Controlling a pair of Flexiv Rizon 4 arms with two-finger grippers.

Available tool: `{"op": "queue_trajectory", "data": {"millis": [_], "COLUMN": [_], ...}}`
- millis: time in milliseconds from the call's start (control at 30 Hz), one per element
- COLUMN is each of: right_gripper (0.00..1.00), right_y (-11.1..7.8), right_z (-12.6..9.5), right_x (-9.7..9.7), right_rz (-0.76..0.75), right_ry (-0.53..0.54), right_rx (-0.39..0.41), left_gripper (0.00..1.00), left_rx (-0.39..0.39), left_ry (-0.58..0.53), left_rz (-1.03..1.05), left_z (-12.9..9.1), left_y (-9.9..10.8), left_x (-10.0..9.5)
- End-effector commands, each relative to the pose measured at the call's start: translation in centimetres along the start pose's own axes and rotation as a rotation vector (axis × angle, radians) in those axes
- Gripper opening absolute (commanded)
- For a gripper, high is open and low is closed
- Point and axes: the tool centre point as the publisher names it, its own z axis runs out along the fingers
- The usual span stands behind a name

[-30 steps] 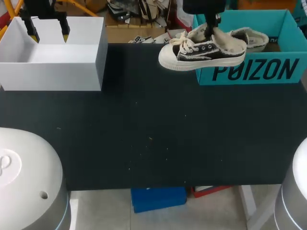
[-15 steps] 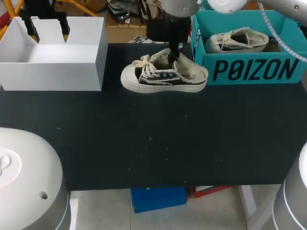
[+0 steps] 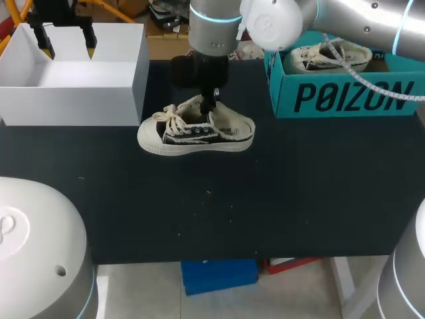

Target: Take the shoe out of the shoebox, open the shoe tongue, remove and reinsert the insole, then place the shoe into the shoebox

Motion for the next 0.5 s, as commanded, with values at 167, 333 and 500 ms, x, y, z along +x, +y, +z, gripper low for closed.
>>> {"op": "queue_trajectory", "data": {"millis": [167, 333, 500], "right_gripper": [0.0, 0.0, 0.0], "right_y": [0.7, 1.0, 1.2], "right_z": [3.2, 5.0, 6.5], "right_x": [0.4, 0.7, 0.7], "right_rz": [-0.007, -0.023, -0.028], "right_ry": [0.025, 0.025, 0.041], "right_rx": [-0.014, -0.024, -0.036], "left_gripper": [1.0, 1.0, 1.0], "left_rx": [-0.002, -0.002, -0.002], "left_ry": [-0.003, -0.003, -0.003], "left_rz": [-0.002, -0.002, -0.002], "left_z": [-0.1, -0.1, -0.1], "left_y": [0.1, 0.1, 0.1], "left_x": [0.1, 0.1, 0.1]}}
